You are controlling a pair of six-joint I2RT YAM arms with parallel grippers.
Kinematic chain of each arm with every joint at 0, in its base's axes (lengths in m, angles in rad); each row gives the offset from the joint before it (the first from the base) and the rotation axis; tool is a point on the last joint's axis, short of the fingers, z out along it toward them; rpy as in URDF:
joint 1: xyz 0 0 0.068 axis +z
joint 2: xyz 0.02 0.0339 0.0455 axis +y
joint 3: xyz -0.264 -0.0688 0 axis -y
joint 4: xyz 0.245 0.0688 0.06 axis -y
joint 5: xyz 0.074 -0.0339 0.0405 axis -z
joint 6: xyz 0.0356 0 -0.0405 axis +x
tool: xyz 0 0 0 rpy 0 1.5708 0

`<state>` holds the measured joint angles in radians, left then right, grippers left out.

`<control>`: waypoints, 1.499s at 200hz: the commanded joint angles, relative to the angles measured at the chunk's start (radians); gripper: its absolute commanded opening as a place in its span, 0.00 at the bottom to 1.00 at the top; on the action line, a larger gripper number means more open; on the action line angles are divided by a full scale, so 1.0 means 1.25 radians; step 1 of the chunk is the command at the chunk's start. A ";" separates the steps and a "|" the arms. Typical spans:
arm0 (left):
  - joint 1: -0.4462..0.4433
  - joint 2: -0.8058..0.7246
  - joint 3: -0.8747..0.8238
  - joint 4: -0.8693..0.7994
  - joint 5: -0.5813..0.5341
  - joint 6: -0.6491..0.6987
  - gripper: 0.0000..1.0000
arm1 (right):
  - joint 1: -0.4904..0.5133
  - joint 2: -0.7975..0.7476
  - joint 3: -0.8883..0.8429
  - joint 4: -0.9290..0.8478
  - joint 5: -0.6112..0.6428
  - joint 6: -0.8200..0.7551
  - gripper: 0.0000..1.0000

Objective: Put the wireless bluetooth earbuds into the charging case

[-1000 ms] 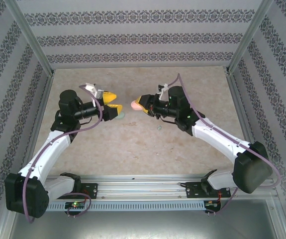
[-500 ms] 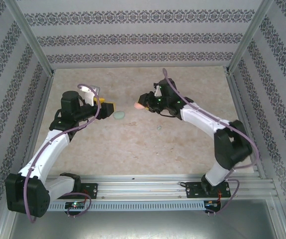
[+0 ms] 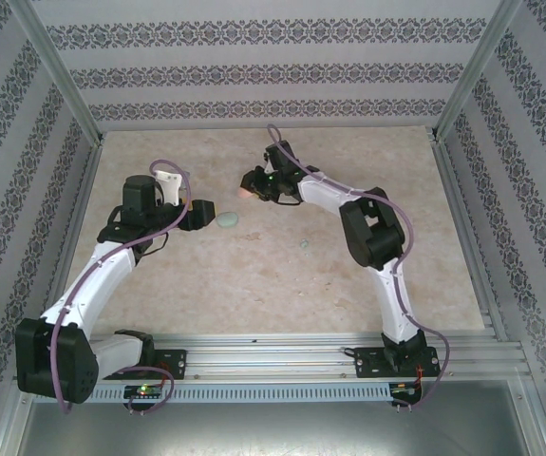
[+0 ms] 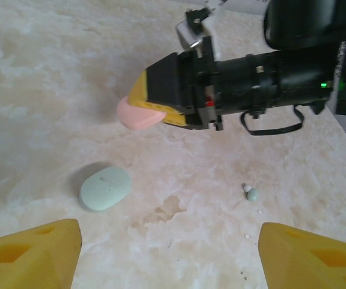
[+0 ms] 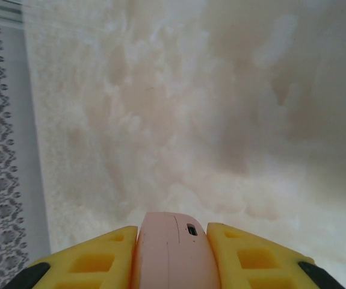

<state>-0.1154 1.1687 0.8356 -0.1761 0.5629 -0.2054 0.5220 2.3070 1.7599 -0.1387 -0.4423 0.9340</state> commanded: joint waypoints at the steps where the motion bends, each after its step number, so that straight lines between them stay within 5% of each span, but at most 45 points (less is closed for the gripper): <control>1: 0.010 0.014 0.014 -0.043 -0.020 0.027 0.77 | 0.012 0.064 0.090 -0.044 0.009 -0.029 0.28; 100: 0.013 0.027 -0.007 -0.046 -0.037 0.044 0.79 | 0.029 0.131 0.238 -0.255 0.070 -0.120 0.49; 147: 0.013 0.045 -0.004 -0.035 0.094 0.165 0.77 | 0.029 0.042 0.220 -0.330 0.129 -0.178 0.56; 180: 0.011 0.124 0.077 -0.106 0.112 0.286 0.74 | 0.026 -0.070 0.098 -0.276 0.145 -0.187 0.57; 199: 0.003 0.156 0.108 -0.150 0.163 0.443 0.74 | 0.025 -0.151 -0.015 -0.210 0.144 -0.181 0.57; 265: -0.026 0.328 0.254 -0.299 0.027 0.613 0.77 | 0.022 -0.422 -0.421 -0.024 0.146 -0.133 0.58; 300: -0.044 0.479 0.362 -0.375 -0.016 0.664 0.79 | 0.023 -0.526 -0.527 -0.056 0.176 -0.166 0.59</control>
<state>-0.1452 1.6722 1.2049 -0.5060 0.5983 0.5182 0.5476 1.7405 1.1542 -0.2295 -0.2687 0.7483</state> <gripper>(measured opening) 0.781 0.585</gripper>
